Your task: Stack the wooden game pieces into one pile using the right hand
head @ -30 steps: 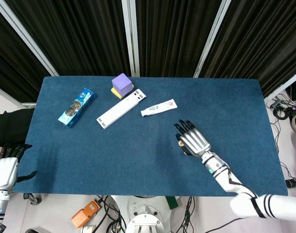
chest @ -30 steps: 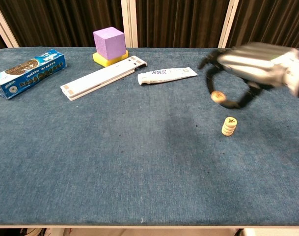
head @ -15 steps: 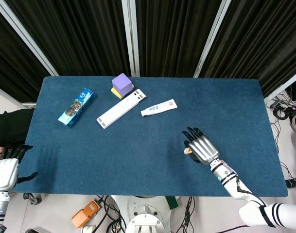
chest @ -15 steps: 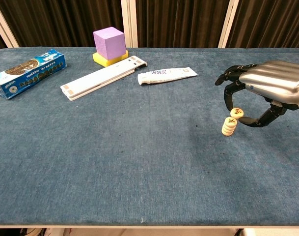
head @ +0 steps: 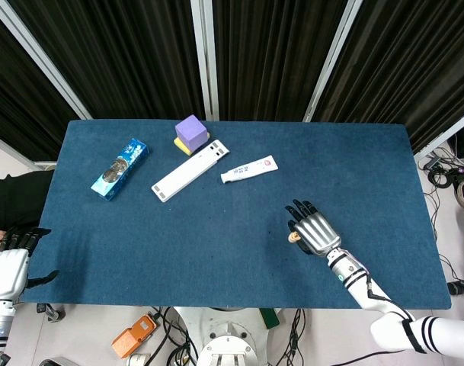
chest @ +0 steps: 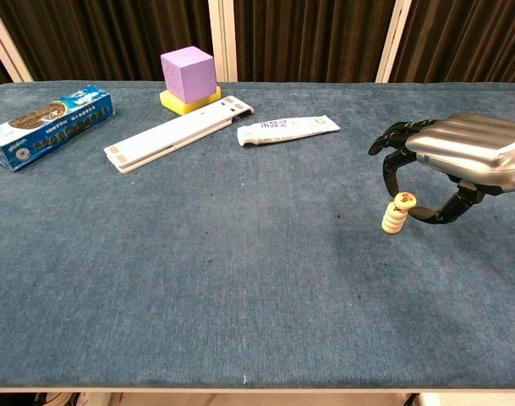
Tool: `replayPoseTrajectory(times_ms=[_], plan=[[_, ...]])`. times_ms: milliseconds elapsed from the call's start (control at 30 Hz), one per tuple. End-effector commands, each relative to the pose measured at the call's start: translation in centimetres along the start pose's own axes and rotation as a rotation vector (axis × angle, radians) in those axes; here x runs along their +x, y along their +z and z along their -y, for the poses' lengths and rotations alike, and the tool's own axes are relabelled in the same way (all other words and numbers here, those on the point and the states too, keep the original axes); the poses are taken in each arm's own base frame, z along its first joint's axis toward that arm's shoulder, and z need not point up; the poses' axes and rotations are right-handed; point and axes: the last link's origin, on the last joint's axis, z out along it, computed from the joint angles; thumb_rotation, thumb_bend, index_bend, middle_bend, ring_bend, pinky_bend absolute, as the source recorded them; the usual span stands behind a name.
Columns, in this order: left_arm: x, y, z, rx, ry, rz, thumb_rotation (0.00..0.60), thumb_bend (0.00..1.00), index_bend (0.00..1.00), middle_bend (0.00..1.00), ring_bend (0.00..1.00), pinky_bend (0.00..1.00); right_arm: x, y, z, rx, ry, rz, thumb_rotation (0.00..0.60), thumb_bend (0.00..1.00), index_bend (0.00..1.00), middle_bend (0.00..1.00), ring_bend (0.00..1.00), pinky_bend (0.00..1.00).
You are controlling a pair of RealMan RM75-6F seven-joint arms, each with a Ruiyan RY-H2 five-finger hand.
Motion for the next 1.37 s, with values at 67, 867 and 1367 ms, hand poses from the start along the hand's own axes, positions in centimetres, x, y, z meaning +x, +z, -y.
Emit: replayPoseTrajectory(times_ms=[67, 867, 1367], plan=[[0.0, 0.0, 0.1, 0.003, 0.001, 0.000, 0.600, 0.01, 0.21, 0.18, 0.12, 0.00, 0.0, 0.1, 0.0, 0.000, 0.000, 0.000, 0.600, 0.52, 0.49, 0.19, 0.11, 0.17], [0.1, 0.2, 0.0, -0.007, -0.008, -0.008, 0.600, 0.01, 0.21, 0.18, 0.12, 0.00, 2.9, -3.7, -3.6, -0.155, 0.042, -0.201, 0.600, 0.49, 0.22, 0.19, 0.10, 0.17], [0.2, 0.7, -1.7, -0.078, -0.023, -0.055, 0.600, 0.01, 0.19, 0.18, 0.12, 0.00, 0.6, -19.4, -8.7, -0.476, 0.228, -0.399, 0.600, 0.44, 0.00, 0.07, 0.00, 0.09]])
